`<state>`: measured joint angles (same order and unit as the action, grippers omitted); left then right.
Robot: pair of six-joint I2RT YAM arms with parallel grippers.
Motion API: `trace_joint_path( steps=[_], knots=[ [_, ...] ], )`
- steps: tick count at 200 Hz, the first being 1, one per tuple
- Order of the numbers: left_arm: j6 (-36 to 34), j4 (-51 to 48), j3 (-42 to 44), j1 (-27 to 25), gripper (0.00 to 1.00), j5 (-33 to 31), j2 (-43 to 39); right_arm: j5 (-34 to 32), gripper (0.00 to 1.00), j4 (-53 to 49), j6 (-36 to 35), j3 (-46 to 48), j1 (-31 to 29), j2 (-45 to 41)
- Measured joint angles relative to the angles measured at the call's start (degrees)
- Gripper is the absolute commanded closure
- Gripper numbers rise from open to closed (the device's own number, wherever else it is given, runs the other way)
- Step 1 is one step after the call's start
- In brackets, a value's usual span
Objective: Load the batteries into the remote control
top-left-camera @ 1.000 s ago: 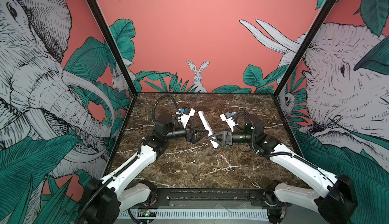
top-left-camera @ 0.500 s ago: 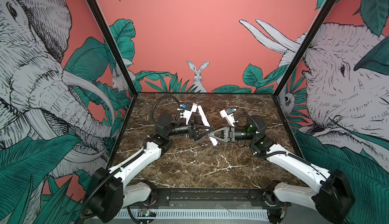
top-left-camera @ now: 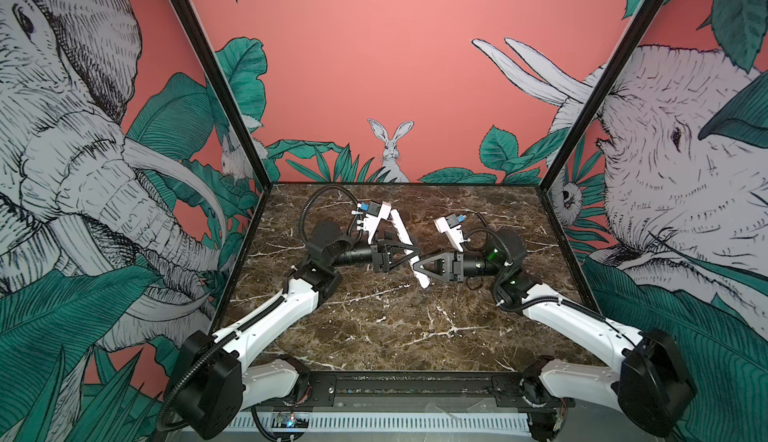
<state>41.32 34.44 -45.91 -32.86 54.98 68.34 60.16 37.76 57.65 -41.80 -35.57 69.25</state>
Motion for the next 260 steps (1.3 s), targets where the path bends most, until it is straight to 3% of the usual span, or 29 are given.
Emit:
trace_joint_path(
  steps=[29,39,56,84,116,130,179,260],
  knots=[
    [-7.19,-11.45,-3.32,-0.15,0.60,-3.28,0.00,-2.25,0.23,-8.90,-4.85,0.22,0.50,-0.39],
    [-9.44,-14.71,-4.07,0.02,0.61,-4.94,0.02,-2.99,0.15,-14.75,-8.48,-0.04,0.92,-0.92],
    [-11.78,-20.24,-5.16,1.09,0.62,-7.67,0.42,-5.97,0.09,-26.16,-15.30,-1.42,1.09,-1.92],
    [-16.24,-32.15,-10.27,1.79,0.63,-14.34,5.35,-17.46,0.06,-44.50,-26.73,-4.85,1.09,-3.72],
    [-18.82,-46.12,-18.71,1.40,0.67,-23.04,16.63,-31.32,0.05,-56.74,-33.97,-4.63,1.09,-7.04],
    [-18.88,-52.17,-23.30,1.11,0.67,-26.86,22.71,-35.47,0.01,-59.36,-35.52,-3.54,1.09,-8.33],
    [-19.43,-71.58,-42.10,-1.44,0.67,-39.47,42.29,-43.17,0.01,-64.00,-37.86,2.43,1.09,-14.10],
    [-23.37,-89.66,-69.09,-3.08,0.64,-45.27,62.71,-46.27,0.01,-66.90,-39.23,8.74,1.09,-24.15]
  ],
)
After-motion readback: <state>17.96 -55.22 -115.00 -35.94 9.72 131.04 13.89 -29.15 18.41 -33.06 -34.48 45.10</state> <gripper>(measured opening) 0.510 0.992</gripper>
